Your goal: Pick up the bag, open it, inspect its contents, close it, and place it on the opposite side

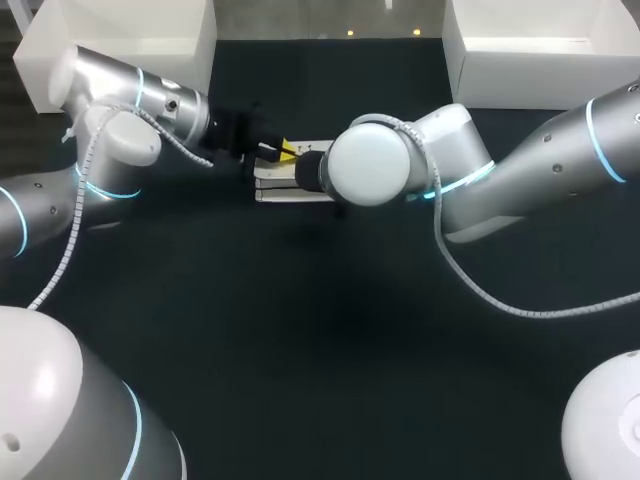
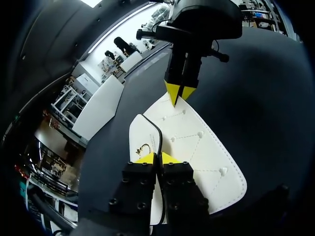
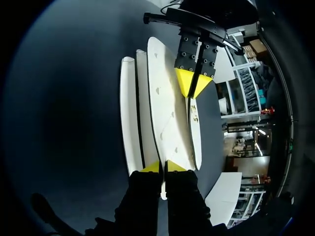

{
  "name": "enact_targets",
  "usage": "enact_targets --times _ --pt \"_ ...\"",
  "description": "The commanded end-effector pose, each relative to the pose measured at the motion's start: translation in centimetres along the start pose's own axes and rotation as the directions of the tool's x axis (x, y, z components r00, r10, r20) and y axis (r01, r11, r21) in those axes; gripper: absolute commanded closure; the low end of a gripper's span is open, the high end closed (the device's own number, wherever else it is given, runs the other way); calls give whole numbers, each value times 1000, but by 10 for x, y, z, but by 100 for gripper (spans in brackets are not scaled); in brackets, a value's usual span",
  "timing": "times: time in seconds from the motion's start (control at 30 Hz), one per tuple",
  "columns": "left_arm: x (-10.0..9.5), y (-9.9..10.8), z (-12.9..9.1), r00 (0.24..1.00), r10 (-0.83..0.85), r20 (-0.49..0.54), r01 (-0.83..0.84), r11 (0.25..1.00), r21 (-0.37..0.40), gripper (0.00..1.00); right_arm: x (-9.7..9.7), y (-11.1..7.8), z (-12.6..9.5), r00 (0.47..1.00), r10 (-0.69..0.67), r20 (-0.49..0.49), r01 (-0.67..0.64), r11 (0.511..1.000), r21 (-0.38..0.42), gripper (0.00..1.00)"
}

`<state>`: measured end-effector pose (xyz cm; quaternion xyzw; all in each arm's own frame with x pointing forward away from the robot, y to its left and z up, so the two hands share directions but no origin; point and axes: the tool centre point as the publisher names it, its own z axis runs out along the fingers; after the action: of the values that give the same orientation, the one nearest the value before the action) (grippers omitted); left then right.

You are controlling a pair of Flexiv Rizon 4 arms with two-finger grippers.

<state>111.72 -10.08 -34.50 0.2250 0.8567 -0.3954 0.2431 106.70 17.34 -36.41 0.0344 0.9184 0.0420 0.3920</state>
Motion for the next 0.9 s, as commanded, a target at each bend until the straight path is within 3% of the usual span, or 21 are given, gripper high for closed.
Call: enact_targets --times 0.03,0.2,0.33,0.4,0.43,0.5,0.57,0.6,0.7,0.73,0.77,0.8,0.83,0.9 --pt "2 -1 4 1000 3 -2 -3 1000 7 100 2 -3 -2 1000 1 5 -1 1000 -3 100" --pt "3 -1 -1 1000 17 -15 -17 1000 4 100 2 -3 -2 1000 1 5 -1 1000 -3 100" --pt "2 -1 -5 1000 21 -12 -21 1000 -5 89 2 -3 -2 1000 1 5 -1 1000 -3 100" --pt "0 -1 -7 1000 21 -5 -21 1000 -6 75 2 -3 -2 1000 1 5 -1 1000 -3 100" --pt "-1 -2 -9 1000 21 -3 -21 1000 -4 64 2 -3 -2 1000 1 5 -1 1000 -3 100" --pt "-3 -5 -13 1000 19 5 -20 1000 4 32 2 -3 -2 1000 1 5 -1 1000 -3 100" --pt "-5 -8 -16 1000 20 6 -20 1000 7 7 2 -3 -2 1000 1 5 -1 1000 -3 100" --pt "-6 -10 -18 1000 20 10 -20 1000 21 0 1 -3 -3 1000 0 4 0 1000 1 100" --pt "-8 -14 -25 1000 14 14 -15 1000 28 0 -2 -3 -4 1000 3 -1 -3 1000 12 100" --pt "-9 -16 -27 1000 9 16 -10 999 33 0 -3 -3 -6 1000 2 -1 -2 1000 13 84" --pt "-10 -17 -30 1000 5 18 -6 999 33 0 -4 -3 -8 1000 5 -3 -5 1000 11 55" --pt "-11 -18 -32 1000 -3 19 2 999 35 0 -6 -3 -10 1000 8 -6 -8 1000 11 15" --pt "-11 -19 -35 1000 -12 17 11 999 39 0 -8 -3 -13 1000 9 -12 -9 1000 21 0" --pt "-13 -21 -40 999 -29 15 29 999 27 0 -11 -4 -18 1000 17 -21 -17 1000 12 0"
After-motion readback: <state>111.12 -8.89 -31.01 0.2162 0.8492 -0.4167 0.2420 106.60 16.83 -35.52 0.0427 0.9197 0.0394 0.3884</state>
